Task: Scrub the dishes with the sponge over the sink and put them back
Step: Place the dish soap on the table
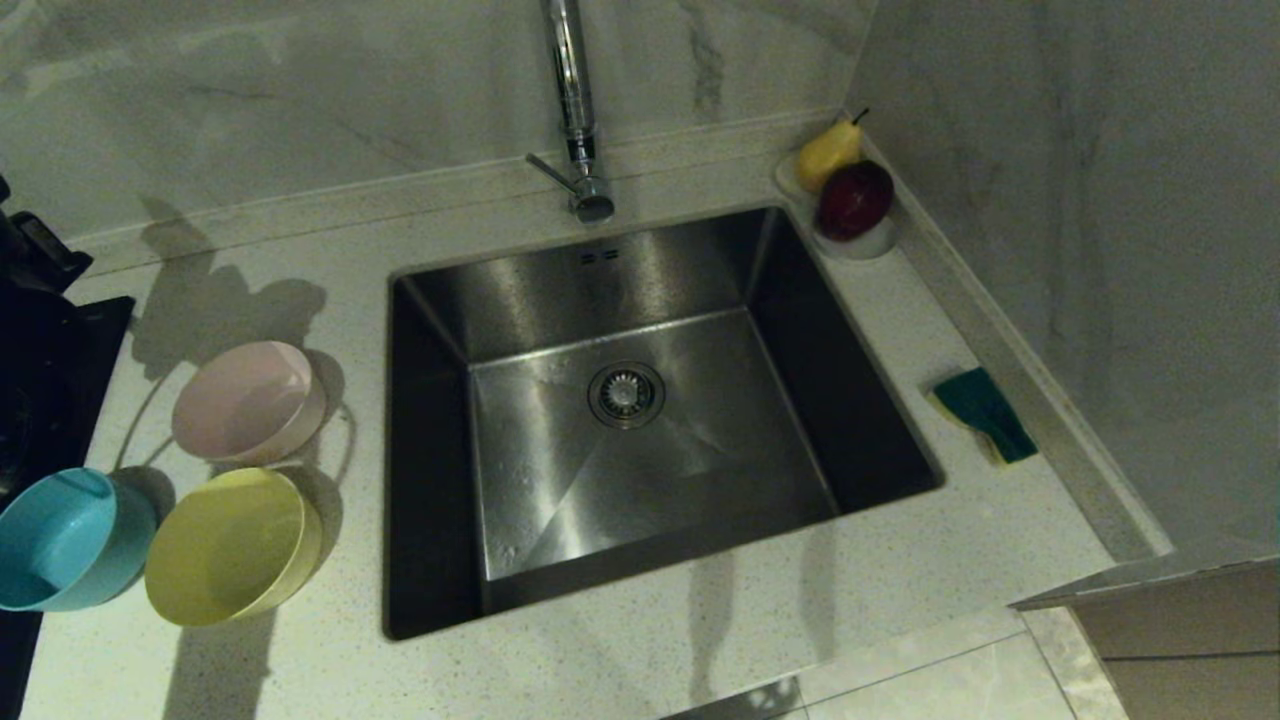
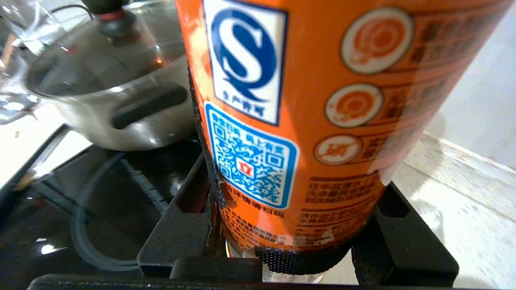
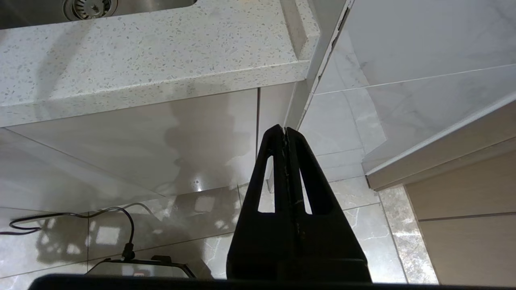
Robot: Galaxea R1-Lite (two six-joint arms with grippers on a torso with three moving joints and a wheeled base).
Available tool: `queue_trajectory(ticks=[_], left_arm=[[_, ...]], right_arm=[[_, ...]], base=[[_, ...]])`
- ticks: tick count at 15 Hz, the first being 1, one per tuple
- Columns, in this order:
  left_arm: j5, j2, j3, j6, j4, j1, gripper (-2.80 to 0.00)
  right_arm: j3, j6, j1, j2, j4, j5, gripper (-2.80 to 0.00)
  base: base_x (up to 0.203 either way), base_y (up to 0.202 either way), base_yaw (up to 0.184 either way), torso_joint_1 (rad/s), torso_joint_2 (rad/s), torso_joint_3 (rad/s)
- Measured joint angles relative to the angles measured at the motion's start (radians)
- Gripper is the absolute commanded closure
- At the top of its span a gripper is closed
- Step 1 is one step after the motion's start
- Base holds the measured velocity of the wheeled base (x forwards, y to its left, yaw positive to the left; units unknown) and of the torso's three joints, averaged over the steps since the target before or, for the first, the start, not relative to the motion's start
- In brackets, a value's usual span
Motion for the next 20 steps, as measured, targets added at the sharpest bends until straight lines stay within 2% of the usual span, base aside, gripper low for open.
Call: queue_trajectory(ticks=[3, 8, 13, 20], left_arm=[[0.002, 0.100, -0.066, -0.007, -0.047, 0.000, 0.00], [0.006, 0.222, -0.154, -0.052, -0.027, -0.009, 0.00], [0.002, 0.275, -0.199, -0.061, -0.028, -0.023, 0.00], [-0.001, 0.334, -0.255, -0.129, -0.022, -0.028, 0.00]], right_arm=[[0.000, 0.000, 0.000, 0.000, 0.000, 0.000, 0.00], [0.000, 0.000, 0.000, 0.000, 0.000, 0.000, 0.00], [0.000, 0.000, 0.000, 0.000, 0.000, 0.000, 0.00], [0.000, 0.000, 0.000, 0.000, 0.000, 0.000, 0.00]], base=[[0.000, 0.000, 0.000, 0.000, 0.00, 0.000], [0.000, 0.000, 0.000, 0.000, 0.00, 0.000], [0.000, 0.000, 0.000, 0.000, 0.00, 0.000], [0.000, 0.000, 0.000, 0.000, 0.00, 0.000]])
